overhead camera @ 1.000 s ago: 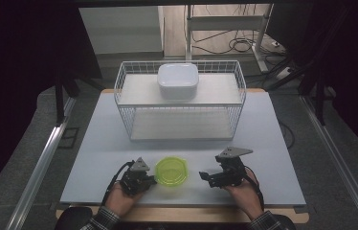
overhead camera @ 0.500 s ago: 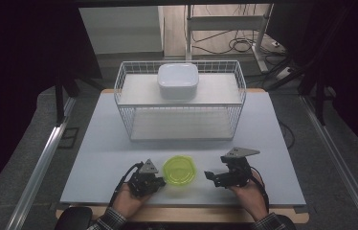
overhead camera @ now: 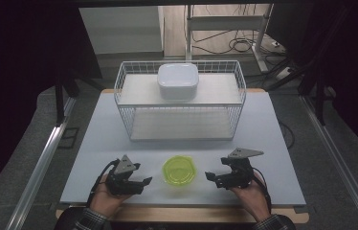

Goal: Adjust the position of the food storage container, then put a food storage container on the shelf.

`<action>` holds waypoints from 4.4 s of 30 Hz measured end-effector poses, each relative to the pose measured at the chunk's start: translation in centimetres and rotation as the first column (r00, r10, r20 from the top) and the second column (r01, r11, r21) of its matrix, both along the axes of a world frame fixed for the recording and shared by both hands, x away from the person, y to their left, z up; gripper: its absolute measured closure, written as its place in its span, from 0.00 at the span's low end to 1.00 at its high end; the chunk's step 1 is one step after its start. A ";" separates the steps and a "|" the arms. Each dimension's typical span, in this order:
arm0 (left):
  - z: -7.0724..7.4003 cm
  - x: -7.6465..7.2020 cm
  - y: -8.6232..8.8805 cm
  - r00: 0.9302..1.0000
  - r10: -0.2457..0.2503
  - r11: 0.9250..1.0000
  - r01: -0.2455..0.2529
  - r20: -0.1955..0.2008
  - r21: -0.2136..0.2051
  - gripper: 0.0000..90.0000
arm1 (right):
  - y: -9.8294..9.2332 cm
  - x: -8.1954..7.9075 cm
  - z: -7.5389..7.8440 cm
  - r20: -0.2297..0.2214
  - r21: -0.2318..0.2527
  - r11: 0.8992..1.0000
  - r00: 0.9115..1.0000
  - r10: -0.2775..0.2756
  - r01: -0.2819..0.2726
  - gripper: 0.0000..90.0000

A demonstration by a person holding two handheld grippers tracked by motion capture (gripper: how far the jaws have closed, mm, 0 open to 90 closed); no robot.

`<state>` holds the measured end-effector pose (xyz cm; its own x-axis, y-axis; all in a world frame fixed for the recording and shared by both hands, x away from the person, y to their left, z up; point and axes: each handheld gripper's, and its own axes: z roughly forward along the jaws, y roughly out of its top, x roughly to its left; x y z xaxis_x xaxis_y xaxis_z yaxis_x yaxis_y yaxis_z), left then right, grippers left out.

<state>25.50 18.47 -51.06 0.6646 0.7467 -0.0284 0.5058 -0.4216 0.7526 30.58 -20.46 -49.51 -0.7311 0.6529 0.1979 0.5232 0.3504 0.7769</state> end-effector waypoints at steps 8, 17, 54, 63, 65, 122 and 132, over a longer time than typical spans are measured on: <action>-0.6 -0.6 1.5 0.999 0.031 1.000 -0.031 0.026 0.005 0.12 | 0.4 -0.1 -0.3 0.017 -0.012 1.000 1.000 -0.011 0.011 0.11; -1.0 -0.6 1.2 0.998 0.016 0.999 -0.018 0.065 0.026 0.10 | 0.8 -0.1 -0.2 0.024 -0.035 0.999 1.000 0.006 -0.005 0.05; -1.4 -0.6 1.1 0.997 -0.001 0.997 -0.005 0.076 0.081 0.11 | 5.5 3.1 0.4 -0.225 0.091 0.995 0.973 0.055 -0.035 0.63; -1.5 -0.7 0.8 0.997 -0.004 0.996 -0.003 0.079 0.091 0.11 | 5.2 4.6 -0.3 -0.356 0.156 0.987 0.931 0.082 -0.027 0.80; -1.4 -0.7 0.8 0.997 -0.005 0.996 -0.003 0.080 0.092 0.11 | 5.1 4.8 -0.5 -0.386 0.175 0.984 0.919 0.085 -0.018 0.82; -1.4 -0.6 1.2 0.994 0.004 0.998 -0.010 0.108 0.057 0.04 | 4.4 8.0 14.4 -0.273 0.429 0.903 0.957 0.101 0.027 0.92; -1.4 -0.5 1.0 0.995 -0.005 0.998 -0.001 0.104 0.058 0.04 | 4.6 9.0 18.9 -0.234 0.458 0.889 0.968 0.092 0.026 0.92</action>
